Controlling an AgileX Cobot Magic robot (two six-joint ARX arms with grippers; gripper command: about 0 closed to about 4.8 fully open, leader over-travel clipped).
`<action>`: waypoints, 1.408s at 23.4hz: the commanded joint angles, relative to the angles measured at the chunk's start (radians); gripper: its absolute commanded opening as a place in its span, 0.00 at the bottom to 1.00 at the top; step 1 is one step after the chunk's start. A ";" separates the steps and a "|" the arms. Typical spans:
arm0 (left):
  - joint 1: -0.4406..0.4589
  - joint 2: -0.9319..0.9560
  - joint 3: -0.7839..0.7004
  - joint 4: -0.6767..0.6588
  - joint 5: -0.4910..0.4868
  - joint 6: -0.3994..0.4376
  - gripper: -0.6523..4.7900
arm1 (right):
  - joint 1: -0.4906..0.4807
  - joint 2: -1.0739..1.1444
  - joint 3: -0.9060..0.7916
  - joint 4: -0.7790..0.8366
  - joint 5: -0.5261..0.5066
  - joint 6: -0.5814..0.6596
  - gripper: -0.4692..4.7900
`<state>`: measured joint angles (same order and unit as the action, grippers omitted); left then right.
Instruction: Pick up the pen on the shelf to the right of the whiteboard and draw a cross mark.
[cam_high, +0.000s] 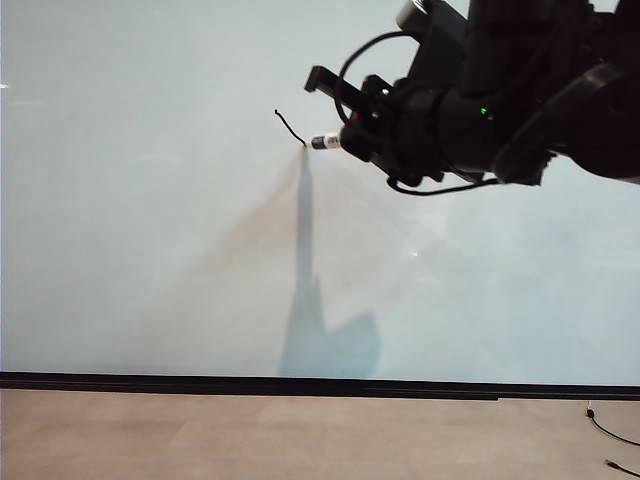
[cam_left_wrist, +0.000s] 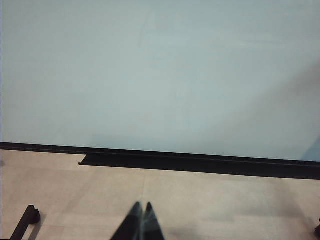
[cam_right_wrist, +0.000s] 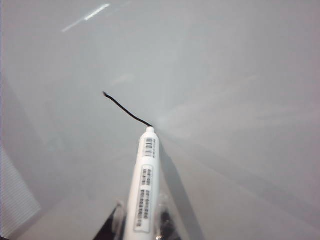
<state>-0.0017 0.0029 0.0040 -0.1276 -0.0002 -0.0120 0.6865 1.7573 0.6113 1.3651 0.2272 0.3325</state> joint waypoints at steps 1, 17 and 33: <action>0.000 0.000 0.003 0.009 0.003 0.004 0.11 | -0.004 -0.006 -0.029 0.024 0.049 0.006 0.08; 0.000 0.000 0.003 0.009 0.003 0.004 0.11 | -0.030 -0.006 -0.172 0.048 0.120 0.038 0.08; 0.000 0.000 0.003 0.009 0.003 0.004 0.11 | 0.027 -0.108 0.127 -0.507 -0.155 -0.465 0.08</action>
<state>-0.0017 0.0029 0.0040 -0.1276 -0.0002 -0.0120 0.7197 1.6558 0.7231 0.8726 0.0750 -0.1101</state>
